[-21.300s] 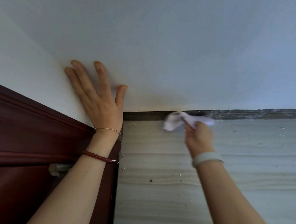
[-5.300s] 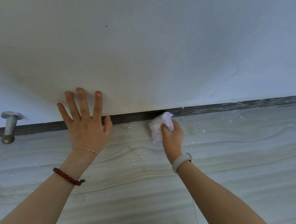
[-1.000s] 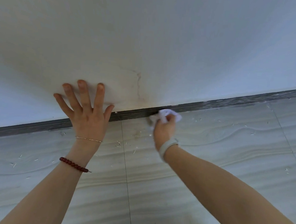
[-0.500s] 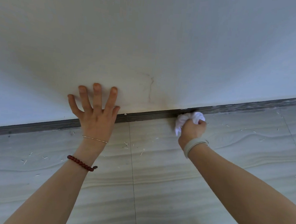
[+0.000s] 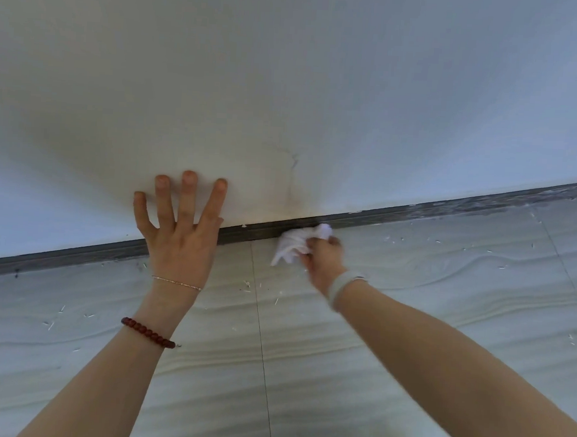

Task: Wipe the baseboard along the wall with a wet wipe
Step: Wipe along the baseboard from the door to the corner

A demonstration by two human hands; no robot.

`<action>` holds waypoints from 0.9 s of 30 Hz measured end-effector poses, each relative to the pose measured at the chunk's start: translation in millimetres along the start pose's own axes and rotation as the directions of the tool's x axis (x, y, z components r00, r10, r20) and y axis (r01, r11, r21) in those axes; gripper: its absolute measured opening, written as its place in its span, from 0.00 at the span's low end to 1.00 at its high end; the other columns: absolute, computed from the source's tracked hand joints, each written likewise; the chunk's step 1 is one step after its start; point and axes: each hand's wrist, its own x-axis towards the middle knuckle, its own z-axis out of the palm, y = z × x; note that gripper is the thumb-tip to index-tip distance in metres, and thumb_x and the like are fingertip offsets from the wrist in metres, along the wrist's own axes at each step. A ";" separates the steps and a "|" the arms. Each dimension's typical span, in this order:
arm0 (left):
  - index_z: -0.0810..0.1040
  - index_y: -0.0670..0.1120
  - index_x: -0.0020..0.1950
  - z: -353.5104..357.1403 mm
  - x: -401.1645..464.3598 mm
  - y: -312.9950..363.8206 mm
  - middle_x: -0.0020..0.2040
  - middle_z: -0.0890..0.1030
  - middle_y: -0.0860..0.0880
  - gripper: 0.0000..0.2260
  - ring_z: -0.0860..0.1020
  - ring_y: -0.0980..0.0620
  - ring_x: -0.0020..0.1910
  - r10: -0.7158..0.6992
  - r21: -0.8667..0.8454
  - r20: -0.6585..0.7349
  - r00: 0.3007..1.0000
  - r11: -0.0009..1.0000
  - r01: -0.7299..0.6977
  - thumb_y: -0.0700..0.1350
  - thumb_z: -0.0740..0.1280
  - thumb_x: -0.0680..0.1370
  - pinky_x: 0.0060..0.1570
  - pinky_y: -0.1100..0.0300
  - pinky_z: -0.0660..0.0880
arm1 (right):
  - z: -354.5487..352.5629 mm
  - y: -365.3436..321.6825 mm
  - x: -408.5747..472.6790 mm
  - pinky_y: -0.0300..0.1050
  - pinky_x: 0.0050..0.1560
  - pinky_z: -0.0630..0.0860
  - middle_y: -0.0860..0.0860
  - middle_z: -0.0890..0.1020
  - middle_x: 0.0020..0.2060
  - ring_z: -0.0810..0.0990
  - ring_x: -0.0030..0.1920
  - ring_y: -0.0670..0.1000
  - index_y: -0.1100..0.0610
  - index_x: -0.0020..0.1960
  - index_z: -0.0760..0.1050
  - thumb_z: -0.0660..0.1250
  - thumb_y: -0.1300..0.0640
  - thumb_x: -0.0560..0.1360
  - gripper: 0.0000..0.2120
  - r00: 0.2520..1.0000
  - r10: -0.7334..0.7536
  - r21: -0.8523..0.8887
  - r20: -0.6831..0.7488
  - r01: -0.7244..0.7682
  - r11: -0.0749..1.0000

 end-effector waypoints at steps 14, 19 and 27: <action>0.62 0.47 0.73 -17.2 16.6 83.3 0.73 0.58 0.43 0.24 0.51 0.39 0.72 0.109 -0.199 0.145 0.983 0.977 -0.079 0.41 0.59 0.76 0.67 0.36 0.51 | -23.5 -31.6 -30.6 0.42 0.37 0.71 0.50 0.72 0.33 0.72 0.36 0.49 0.54 0.41 0.69 0.57 0.69 0.73 0.11 0.942 -0.212 -0.445 0.260 0.312 0.839; 0.61 0.47 0.73 -24.9 13.9 80.4 0.73 0.57 0.42 0.34 0.51 0.37 0.72 0.137 -0.235 0.213 0.967 0.968 -0.086 0.37 0.70 0.69 0.68 0.36 0.46 | -61.9 -65.4 -40.1 0.41 0.38 0.72 0.51 0.72 0.36 0.72 0.37 0.47 0.59 0.52 0.68 0.57 0.68 0.73 0.09 0.966 -0.198 -0.604 0.166 0.259 0.753; 0.61 0.49 0.72 -70.4 58.7 143.9 0.72 0.59 0.44 0.40 0.56 0.40 0.72 0.392 -0.375 0.174 0.904 0.875 -0.307 0.39 0.74 0.63 0.68 0.38 0.48 | -151.2 -141.6 -65.9 0.42 0.36 0.75 0.51 0.75 0.37 0.76 0.38 0.50 0.60 0.53 0.68 0.57 0.66 0.74 0.09 0.968 -0.235 -0.686 0.089 0.230 0.690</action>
